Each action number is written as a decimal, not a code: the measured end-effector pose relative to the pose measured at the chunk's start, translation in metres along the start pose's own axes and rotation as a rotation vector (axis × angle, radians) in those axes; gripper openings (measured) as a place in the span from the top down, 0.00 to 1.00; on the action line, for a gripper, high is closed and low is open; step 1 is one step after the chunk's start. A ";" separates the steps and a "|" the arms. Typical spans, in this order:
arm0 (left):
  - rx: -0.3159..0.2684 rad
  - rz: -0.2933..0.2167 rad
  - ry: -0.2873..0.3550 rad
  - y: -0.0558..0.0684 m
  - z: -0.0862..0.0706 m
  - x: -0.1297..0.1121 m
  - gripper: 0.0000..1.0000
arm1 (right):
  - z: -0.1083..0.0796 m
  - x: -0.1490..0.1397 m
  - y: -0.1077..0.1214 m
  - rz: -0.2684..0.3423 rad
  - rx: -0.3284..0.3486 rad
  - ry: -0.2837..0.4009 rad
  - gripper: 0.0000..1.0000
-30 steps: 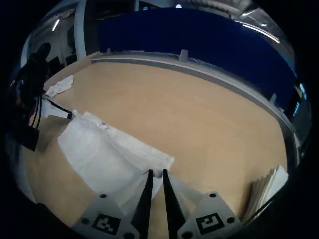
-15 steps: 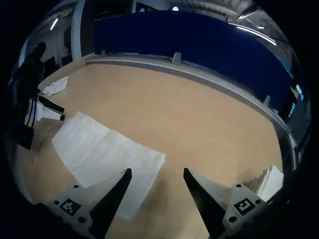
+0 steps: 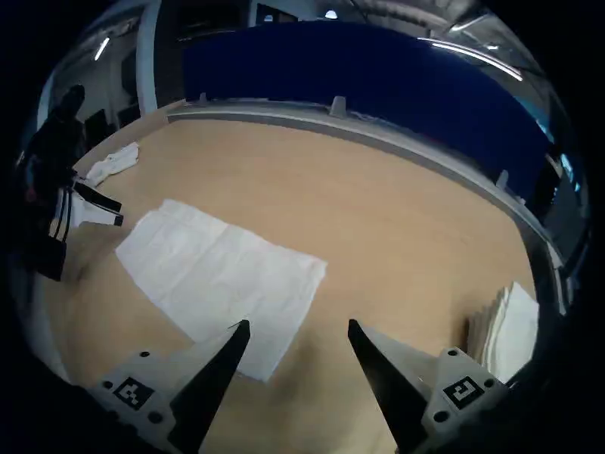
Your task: Fold towel
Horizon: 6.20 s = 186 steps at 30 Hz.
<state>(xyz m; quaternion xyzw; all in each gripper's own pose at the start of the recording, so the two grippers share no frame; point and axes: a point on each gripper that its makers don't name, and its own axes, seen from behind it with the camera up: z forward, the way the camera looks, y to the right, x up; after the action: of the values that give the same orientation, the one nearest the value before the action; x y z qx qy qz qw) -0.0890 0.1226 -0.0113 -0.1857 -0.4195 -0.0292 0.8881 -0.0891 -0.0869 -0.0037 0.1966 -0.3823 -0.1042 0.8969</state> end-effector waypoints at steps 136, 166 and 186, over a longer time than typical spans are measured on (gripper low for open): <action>0.258 -0.354 0.106 -0.062 -0.176 -0.156 0.07 | 0.064 0.065 -0.250 -0.348 0.471 -0.031 0.75; 0.227 -0.320 0.108 -0.052 -0.164 -0.139 0.07 | 0.037 -0.007 -0.180 -0.246 0.299 -0.097 0.34; 0.218 -0.320 0.107 -0.048 -0.161 -0.138 0.07 | 0.050 -0.003 -0.175 -0.185 0.283 -0.100 0.93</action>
<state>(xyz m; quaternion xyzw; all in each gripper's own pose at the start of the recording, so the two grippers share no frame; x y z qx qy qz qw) -0.0703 0.0069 -0.1945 -0.0177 -0.3966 -0.1342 0.9080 -0.1340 -0.2568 -0.0503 0.3500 -0.4174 -0.1412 0.8266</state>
